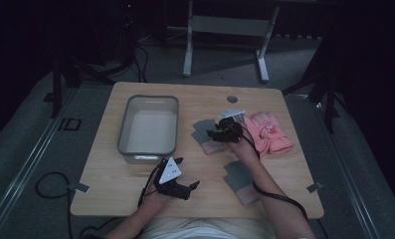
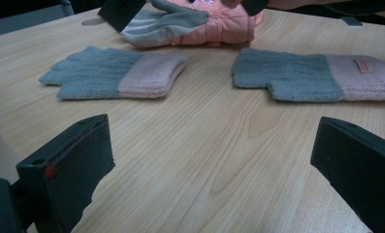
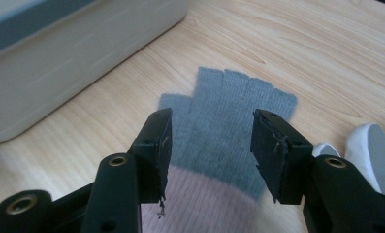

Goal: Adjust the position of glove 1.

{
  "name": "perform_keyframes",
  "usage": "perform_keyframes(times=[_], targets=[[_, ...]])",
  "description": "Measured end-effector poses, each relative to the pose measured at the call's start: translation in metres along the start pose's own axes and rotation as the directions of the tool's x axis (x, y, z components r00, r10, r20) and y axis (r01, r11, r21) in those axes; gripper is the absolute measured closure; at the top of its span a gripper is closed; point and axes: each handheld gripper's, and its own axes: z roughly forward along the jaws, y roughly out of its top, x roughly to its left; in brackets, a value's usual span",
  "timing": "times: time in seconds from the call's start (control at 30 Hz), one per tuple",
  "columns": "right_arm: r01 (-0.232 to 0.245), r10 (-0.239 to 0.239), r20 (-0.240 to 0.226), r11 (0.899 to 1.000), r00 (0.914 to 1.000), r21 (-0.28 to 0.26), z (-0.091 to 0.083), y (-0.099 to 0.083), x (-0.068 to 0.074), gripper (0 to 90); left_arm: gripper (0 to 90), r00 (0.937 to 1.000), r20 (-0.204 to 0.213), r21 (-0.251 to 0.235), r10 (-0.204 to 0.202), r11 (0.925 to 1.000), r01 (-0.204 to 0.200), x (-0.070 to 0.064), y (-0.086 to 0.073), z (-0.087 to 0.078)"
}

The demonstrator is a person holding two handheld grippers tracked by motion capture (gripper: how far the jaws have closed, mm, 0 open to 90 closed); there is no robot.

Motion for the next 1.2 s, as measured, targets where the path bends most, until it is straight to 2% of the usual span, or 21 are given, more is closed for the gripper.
perform_keyframes(times=[0.13, 0.23, 0.37, 0.53, 0.67, 0.8, 0.9, 0.97, 1.13, 1.2], targets=[[-0.006, 0.006, 0.009, 0.999, 0.9999, 0.033, 0.014, -0.001, -0.003, 50.5, 1.1, 1.0000, 0.001, 0.001, 0.002, 1.0000, -0.002, 0.000, 0.000, 0.000], [-0.017, 0.016, 0.019, 0.999, 0.9997, 0.045, 0.023, -0.002, -0.007, 54.2, 1.1, 1.0000, 0.002, 0.000, 0.000, 1.0000, 0.000, 0.000, 0.000, 0.000], [-0.041, 0.042, -0.019, 0.998, 0.9989, 0.054, 0.033, -0.004, -0.014, 56.9, 1.1, 1.0000, 0.006, -0.002, 0.001, 1.0000, -0.001, 0.000, 0.000, 0.000], [-0.009, 0.010, -0.016, 0.997, 0.9998, 0.072, 0.041, -0.004, -0.013, 57.9, 1.1, 1.0000, 0.007, -0.002, -0.006, 1.0000, 0.006, 0.001, 0.000, 0.000], [0.013, -0.011, -0.013, 0.993, 0.9998, 0.119, 0.050, -0.006, -0.012, 59.0, 1.1, 1.0000, 0.006, 0.000, 0.000, 1.0000, 0.000, 0.000, 0.000, 0.000], [-0.011, 0.013, -0.009, 0.991, 0.9999, 0.137, 0.052, -0.005, -0.012, 61.9, 1.1, 1.0000, 0.003, 0.000, -0.004, 1.0000, 0.004, 0.000, 0.000, 0.000], [-0.014, 0.012, 0.011, 0.989, 0.9999, 0.146, 0.053, -0.003, -0.011, 71.9, 1.1, 1.0000, 0.000, 0.002, -0.003, 1.0000, 0.003, 0.000, 0.000, 0.000], [-0.048, 0.044, 0.027, 0.987, 0.9987, 0.151, 0.054, -0.001, -0.010, 78.9, 1.1, 1.0000, 0.000, 0.002, -0.003, 1.0000, 0.003, 0.000, 0.000, 0.000], [-0.098, 0.089, 0.054, 0.977, 0.9945, 0.190, 0.053, 0.005, -0.007, 84.2, 1.1, 1.0000, -0.003, 0.001, -0.009, 1.0000, 0.009, 0.001, 0.000, 0.000], [-0.105, 0.093, 0.067, 0.975, 0.9934, 0.195, 0.051, 0.007, -0.006, 84.6, 1.1, 1.0000, -0.003, 0.000, -0.008, 1.0000, 0.008, 0.001, 0.000, 0.000]])
